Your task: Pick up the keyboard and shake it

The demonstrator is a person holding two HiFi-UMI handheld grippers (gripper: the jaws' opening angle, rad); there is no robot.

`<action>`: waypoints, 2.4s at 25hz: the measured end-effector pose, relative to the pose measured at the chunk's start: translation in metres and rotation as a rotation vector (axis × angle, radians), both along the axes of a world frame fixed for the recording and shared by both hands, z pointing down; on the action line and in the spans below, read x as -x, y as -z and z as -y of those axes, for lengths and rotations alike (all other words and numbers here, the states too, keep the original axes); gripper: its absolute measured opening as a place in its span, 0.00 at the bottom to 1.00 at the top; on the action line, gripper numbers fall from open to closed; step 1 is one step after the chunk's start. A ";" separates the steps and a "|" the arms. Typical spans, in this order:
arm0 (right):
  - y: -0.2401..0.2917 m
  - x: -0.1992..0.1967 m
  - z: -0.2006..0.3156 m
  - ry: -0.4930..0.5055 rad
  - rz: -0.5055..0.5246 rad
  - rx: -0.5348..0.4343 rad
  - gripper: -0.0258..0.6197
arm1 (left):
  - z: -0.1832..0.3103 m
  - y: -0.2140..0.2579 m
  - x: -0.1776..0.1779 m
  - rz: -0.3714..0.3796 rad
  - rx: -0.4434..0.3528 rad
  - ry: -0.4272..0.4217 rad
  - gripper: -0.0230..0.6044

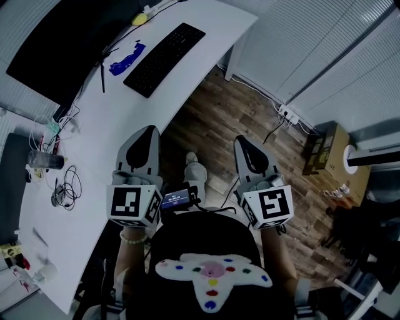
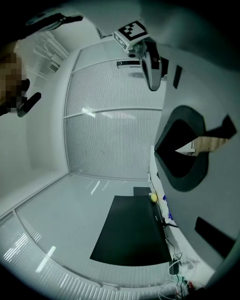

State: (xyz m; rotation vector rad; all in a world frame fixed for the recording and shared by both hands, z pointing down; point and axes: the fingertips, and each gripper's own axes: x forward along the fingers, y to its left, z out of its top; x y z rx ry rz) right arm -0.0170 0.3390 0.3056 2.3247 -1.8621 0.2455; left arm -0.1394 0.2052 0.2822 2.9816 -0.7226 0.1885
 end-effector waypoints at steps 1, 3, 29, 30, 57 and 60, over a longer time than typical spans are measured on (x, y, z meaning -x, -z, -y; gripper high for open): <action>-0.002 -0.008 0.007 0.002 -0.003 0.012 0.10 | 0.008 0.000 -0.007 -0.001 -0.005 -0.001 0.06; -0.002 -0.022 0.024 0.005 -0.013 0.027 0.10 | 0.024 0.001 -0.020 -0.005 -0.008 -0.003 0.06; -0.007 -0.118 0.266 0.182 -0.015 0.097 0.10 | 0.227 -0.027 -0.071 0.037 0.119 0.167 0.06; -0.007 -0.116 0.271 0.200 -0.015 0.101 0.10 | 0.228 -0.031 -0.068 0.043 0.124 0.169 0.06; -0.068 -0.128 0.381 0.661 0.021 0.265 0.10 | 0.284 -0.205 -0.025 0.018 0.705 0.677 0.43; -0.073 -0.136 0.385 0.676 0.023 0.285 0.10 | 0.282 -0.226 -0.033 0.043 0.757 0.686 0.44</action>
